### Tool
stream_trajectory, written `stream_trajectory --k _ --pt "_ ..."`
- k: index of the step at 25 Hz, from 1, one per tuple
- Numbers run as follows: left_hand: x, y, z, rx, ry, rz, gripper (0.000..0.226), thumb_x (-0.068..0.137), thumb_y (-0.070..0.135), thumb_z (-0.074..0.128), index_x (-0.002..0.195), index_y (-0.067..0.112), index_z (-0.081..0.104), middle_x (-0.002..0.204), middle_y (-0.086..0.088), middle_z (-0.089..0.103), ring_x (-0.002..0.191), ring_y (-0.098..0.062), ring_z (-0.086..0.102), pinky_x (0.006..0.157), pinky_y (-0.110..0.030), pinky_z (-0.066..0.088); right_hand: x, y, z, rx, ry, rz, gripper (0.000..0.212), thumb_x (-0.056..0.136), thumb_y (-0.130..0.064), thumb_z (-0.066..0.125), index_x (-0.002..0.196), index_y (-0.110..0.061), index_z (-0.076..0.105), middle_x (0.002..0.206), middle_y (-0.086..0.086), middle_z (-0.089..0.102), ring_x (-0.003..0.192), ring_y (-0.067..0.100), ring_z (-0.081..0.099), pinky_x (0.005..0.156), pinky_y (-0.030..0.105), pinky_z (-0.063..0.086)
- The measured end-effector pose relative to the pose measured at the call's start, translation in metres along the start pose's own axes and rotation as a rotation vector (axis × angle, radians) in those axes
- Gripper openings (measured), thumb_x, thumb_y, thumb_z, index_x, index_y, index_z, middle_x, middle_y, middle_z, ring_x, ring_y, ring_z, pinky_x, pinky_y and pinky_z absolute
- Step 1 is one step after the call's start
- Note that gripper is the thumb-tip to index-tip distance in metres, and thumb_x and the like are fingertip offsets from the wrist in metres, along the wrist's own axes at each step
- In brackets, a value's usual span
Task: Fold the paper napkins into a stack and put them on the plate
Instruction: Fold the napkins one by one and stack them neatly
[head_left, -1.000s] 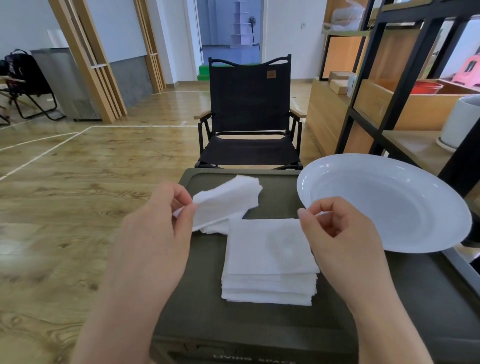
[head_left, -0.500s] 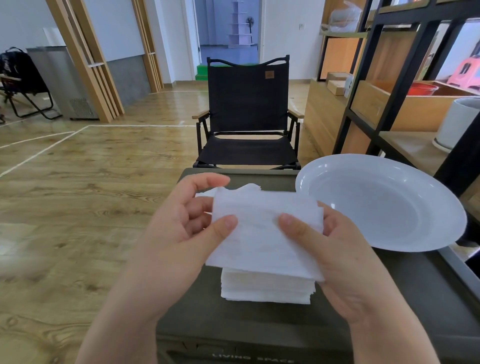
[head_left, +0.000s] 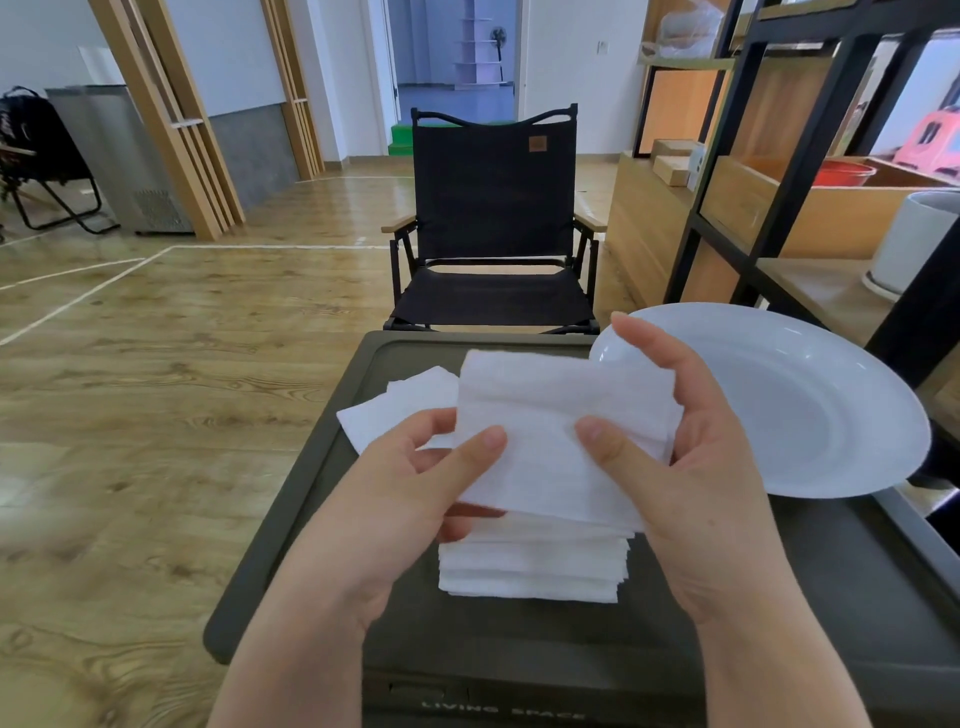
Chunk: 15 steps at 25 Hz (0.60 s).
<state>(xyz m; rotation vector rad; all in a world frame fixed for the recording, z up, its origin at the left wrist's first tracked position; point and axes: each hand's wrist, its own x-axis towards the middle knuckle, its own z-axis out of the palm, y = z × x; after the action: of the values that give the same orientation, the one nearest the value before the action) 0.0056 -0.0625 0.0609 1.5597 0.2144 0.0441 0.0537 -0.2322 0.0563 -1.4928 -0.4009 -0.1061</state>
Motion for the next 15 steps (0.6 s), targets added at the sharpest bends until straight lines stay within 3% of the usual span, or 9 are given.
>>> stream_trajectory --k 1,3,5,6,9,11,13,15 --pt "-0.001 0.001 -0.002 0.057 0.041 0.041 0.067 0.055 0.061 0.073 0.115 0.038 0.059 0.099 0.012 0.075 0.076 -0.009 0.073 0.053 -0.016 0.048 0.000 0.001 -0.001 0.035 0.049 0.002 0.056 0.076 -0.018 0.073 0.110 -0.059 0.054 0.120 -0.021 0.055 0.115 0.019 0.056 0.087 0.051 0.054" --pt "-0.002 0.001 -0.010 0.333 0.165 0.390 0.066 0.057 0.060 0.078 0.116 0.047 0.052 0.111 0.019 0.067 0.088 -0.006 0.068 0.064 -0.014 0.051 0.001 0.004 -0.004 0.135 0.144 0.069 0.057 0.076 -0.014 0.074 0.108 -0.058 0.056 0.121 -0.014 0.055 0.113 0.021 0.058 0.083 0.050 0.056" --pt "-0.004 0.004 -0.016 0.645 0.174 0.751 0.058 0.062 0.048 0.078 0.114 0.049 0.053 0.121 0.021 0.056 0.106 -0.006 0.058 0.082 -0.012 0.045 0.002 0.007 -0.008 0.272 0.159 0.164 0.058 0.069 -0.016 0.077 0.108 -0.054 0.058 0.119 -0.011 0.057 0.109 0.024 0.061 0.078 0.046 0.058" --pt "-0.004 0.002 -0.016 0.733 0.168 0.842 0.049 0.065 0.045 0.077 0.111 0.048 0.059 0.122 0.021 0.054 0.110 -0.007 0.055 0.085 -0.011 0.042 0.003 0.007 -0.009 0.308 0.149 0.199 0.059 0.064 -0.020 0.078 0.109 -0.053 0.059 0.118 -0.010 0.057 0.107 0.024 0.062 0.076 0.044 0.059" --pt "-0.002 -0.002 -0.011 0.740 0.217 0.903 0.019 0.076 0.036 0.072 0.094 0.041 0.072 0.114 0.017 0.061 0.100 -0.010 0.057 0.078 -0.013 0.042 0.004 0.008 -0.012 0.345 0.127 0.259 0.057 0.063 -0.021 0.076 0.109 -0.051 0.061 0.116 -0.011 0.059 0.103 0.024 0.065 0.068 0.035 0.060" --pt "-0.003 -0.003 -0.008 0.703 0.273 0.947 0.014 0.079 0.029 0.069 0.091 0.036 0.074 0.106 0.015 0.065 0.096 -0.009 0.056 0.075 -0.012 0.042 0.004 0.011 -0.013 0.331 0.107 0.278 0.054 0.066 -0.025 0.077 0.111 -0.051 0.061 0.115 -0.012 0.059 0.102 0.022 0.065 0.066 0.033 0.059" --pt "-0.005 -0.001 -0.007 0.634 0.311 0.950 0.015 0.079 0.024 0.069 0.090 0.034 0.073 0.103 0.018 0.067 0.096 -0.005 0.059 0.076 -0.011 0.043 0.003 0.010 -0.016 0.204 0.069 0.229 0.055 0.066 -0.050 0.075 0.116 -0.056 0.054 0.123 -0.016 0.056 0.111 0.015 0.059 0.081 0.038 0.056" --pt "-0.008 0.004 -0.007 0.544 0.350 0.842 0.018 0.077 0.025 0.072 0.084 0.041 0.072 0.091 0.024 0.069 0.089 0.000 0.063 0.072 -0.007 0.043 0.001 0.003 -0.021 0.022 -0.054 0.055 0.058 0.067 -0.075 0.058 0.121 -0.059 0.049 0.131 -0.025 0.051 0.124 0.004 0.047 0.100 0.044 0.042"
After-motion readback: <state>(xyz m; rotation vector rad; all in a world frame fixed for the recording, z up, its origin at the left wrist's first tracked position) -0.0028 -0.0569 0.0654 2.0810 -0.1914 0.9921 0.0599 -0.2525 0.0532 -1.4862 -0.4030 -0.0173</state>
